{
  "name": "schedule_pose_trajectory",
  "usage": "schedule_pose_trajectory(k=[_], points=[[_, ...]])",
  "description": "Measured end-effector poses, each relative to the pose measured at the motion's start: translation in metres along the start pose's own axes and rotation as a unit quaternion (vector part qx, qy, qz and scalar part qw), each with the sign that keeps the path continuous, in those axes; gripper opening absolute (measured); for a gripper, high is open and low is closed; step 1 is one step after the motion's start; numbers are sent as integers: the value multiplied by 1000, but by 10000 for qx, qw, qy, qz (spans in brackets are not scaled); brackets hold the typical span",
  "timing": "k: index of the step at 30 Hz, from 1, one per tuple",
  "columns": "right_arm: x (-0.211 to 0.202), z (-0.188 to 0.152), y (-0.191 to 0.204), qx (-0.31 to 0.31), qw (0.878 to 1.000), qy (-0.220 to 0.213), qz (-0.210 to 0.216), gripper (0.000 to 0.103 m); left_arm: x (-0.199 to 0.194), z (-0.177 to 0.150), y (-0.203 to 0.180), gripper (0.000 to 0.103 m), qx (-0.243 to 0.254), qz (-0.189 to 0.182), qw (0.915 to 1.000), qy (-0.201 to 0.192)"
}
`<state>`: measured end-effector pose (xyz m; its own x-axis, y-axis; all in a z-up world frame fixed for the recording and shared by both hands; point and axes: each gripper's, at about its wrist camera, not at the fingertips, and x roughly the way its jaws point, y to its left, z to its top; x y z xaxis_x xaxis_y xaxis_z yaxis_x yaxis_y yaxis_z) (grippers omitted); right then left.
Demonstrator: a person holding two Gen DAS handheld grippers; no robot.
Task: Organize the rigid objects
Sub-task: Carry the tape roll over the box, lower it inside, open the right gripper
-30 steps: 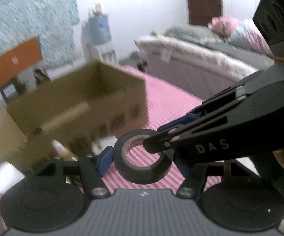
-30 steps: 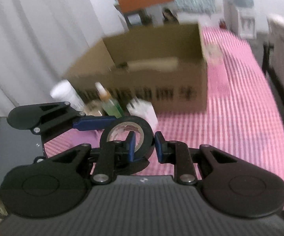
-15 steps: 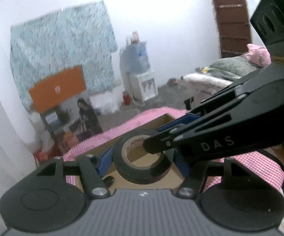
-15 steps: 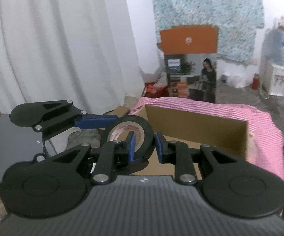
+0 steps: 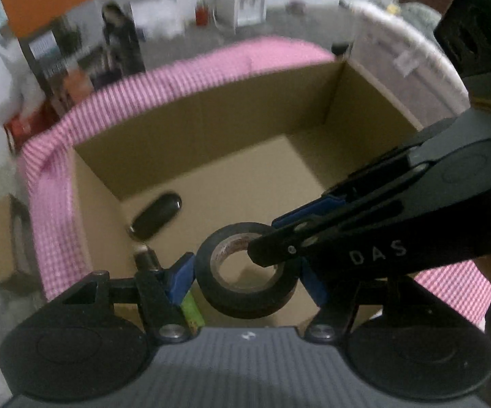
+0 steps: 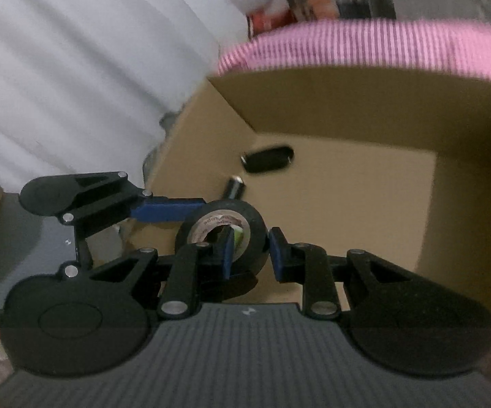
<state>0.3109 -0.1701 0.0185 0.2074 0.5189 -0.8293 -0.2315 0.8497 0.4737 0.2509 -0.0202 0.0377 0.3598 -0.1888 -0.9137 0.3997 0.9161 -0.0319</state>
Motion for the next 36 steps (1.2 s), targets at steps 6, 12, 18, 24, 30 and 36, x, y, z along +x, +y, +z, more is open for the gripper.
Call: schedule_pose_trajectory(k=[6,12,18,24,30,36], points=[[35,-3,-13,200,9979,614,80,23,29,4,10,68,-53,-75,9979,648],[58,-1,-24,372,9942,987,208,23,40,6,18,68,-163,-124,9945,1031],[75,3,-30,403,9919,1182,218,23,42,9,16,67,-180,-170,9937,1097],[77,2,-31,455,9919,1161,227,23,37,11,11,68,-101,-48,9949,998],[43,0,-24,420,9964,624,388,32,12,12,8,74,-60,83,9981,606],[-34,-20,-15,418,9965,-562,464,41,-40,8,2,82,-16,187,9997,-144]])
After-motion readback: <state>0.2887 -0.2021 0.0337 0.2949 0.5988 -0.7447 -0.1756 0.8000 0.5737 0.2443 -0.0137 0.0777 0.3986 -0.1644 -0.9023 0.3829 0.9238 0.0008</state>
